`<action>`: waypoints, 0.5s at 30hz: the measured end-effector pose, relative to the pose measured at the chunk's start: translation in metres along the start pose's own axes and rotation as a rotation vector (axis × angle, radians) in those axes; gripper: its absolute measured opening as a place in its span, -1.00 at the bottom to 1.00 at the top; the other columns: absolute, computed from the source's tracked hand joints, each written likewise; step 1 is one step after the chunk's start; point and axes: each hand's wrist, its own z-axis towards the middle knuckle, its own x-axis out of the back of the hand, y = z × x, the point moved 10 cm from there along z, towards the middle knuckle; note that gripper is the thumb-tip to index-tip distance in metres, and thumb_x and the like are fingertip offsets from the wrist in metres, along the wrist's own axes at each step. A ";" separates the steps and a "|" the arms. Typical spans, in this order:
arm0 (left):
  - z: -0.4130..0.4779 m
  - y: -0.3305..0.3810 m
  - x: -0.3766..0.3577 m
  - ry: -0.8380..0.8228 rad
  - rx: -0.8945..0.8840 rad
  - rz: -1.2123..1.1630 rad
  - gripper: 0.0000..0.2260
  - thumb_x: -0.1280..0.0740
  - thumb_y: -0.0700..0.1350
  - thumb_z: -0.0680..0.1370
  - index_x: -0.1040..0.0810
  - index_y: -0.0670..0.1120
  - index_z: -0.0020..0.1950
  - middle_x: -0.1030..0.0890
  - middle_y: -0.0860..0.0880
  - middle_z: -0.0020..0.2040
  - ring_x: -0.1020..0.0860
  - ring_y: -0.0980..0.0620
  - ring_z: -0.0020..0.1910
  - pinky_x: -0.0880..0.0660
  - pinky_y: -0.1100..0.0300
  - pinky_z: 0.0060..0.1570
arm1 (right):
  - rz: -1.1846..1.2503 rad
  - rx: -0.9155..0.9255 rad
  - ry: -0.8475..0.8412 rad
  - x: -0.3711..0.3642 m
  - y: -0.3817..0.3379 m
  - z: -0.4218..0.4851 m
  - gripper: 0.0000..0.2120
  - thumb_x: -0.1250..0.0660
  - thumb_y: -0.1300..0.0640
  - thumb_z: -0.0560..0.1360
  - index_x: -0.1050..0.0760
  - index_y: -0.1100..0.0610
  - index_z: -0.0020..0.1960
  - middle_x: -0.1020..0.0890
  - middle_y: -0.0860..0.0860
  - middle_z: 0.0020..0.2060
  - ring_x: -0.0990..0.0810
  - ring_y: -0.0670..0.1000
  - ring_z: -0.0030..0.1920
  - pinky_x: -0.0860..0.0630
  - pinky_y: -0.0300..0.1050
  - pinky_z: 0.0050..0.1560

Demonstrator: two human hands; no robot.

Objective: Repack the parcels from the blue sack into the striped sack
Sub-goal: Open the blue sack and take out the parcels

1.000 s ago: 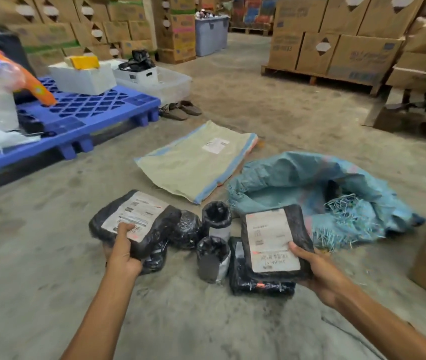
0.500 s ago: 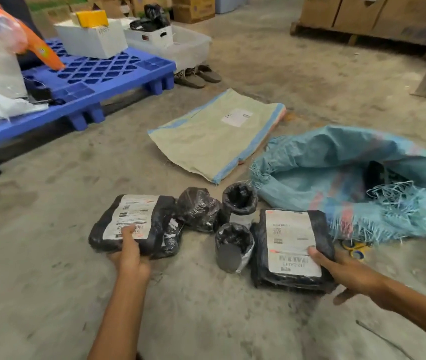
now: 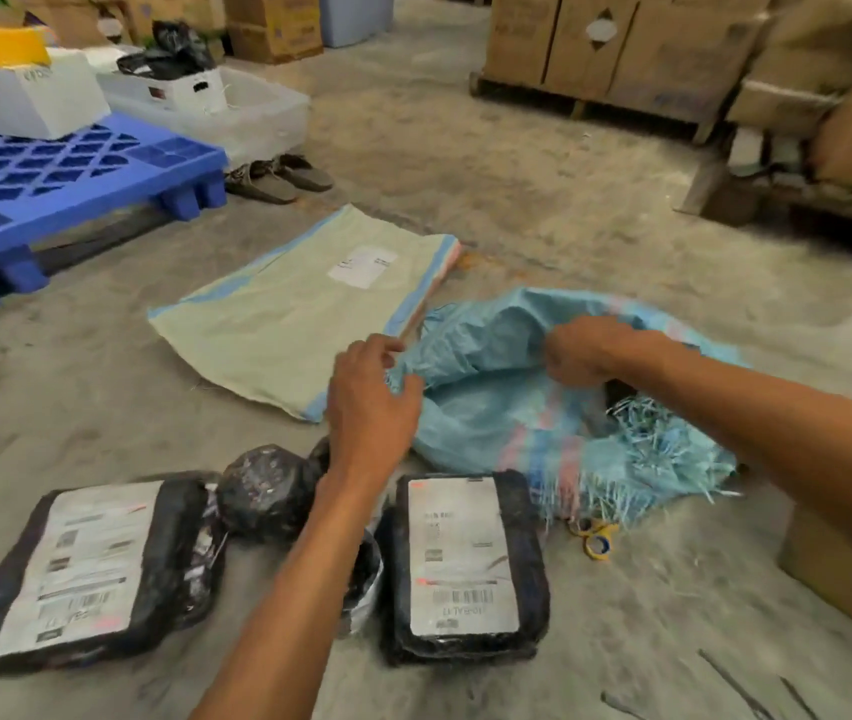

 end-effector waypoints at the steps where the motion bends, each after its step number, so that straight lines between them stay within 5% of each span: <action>1: 0.016 0.030 -0.043 -0.177 -0.067 -0.052 -0.78 -0.39 -0.13 0.46 -0.59 -0.04 0.10 -0.57 0.03 -0.04 -0.51 0.07 -0.02 -0.41 0.21 -0.07 | -0.051 0.011 0.051 0.010 0.017 0.004 -0.73 -0.25 0.12 0.53 -0.63 0.21 0.10 -0.68 0.19 0.07 -0.67 0.21 0.05 -0.58 -0.02 0.03; 4: 0.024 0.087 -0.152 -0.631 -0.127 -0.069 -0.87 -0.38 -0.17 0.48 -0.67 -0.13 -0.01 -0.66 -0.04 -0.10 -0.59 0.04 -0.10 -0.49 0.18 -0.08 | -0.082 0.041 -0.016 -0.007 0.046 0.011 -0.72 -0.26 0.17 0.56 -0.60 0.26 0.19 -0.64 0.22 0.17 -0.61 0.21 0.19 -0.53 -0.03 0.17; 7: 0.015 0.096 -0.235 -0.837 -0.048 -0.046 -0.77 -0.35 -0.08 0.44 -0.69 -0.21 -0.08 -0.70 -0.15 -0.11 -0.63 -0.01 -0.10 -0.48 0.22 -0.12 | 0.031 0.001 -0.137 -0.061 0.087 0.027 -0.72 -0.20 0.20 0.61 -0.59 0.25 0.21 -0.63 0.19 0.18 -0.59 0.14 0.11 -0.47 -0.06 0.09; 11: 0.006 0.084 -0.323 -0.964 0.039 -0.012 -0.87 -0.35 -0.16 0.46 -0.68 -0.16 -0.14 -0.66 -0.11 -0.18 -0.59 0.05 -0.15 -0.55 0.14 0.02 | 0.222 -0.144 -0.114 -0.098 0.150 0.049 -0.72 -0.21 0.23 0.59 -0.59 0.23 0.23 -0.63 0.15 0.19 -0.59 0.14 0.16 -0.49 -0.05 0.16; 15: 0.027 0.085 -0.371 -0.849 0.131 -0.090 -0.85 -0.36 -0.19 0.52 -0.67 -0.21 0.00 -0.70 -0.19 -0.03 -0.63 -0.04 -0.04 -0.47 0.18 -0.04 | 0.065 -0.247 0.030 -0.077 0.184 0.048 -0.58 -0.31 0.08 0.55 -0.47 0.12 0.39 -0.57 0.11 0.30 -0.55 0.16 0.29 -0.50 0.04 0.28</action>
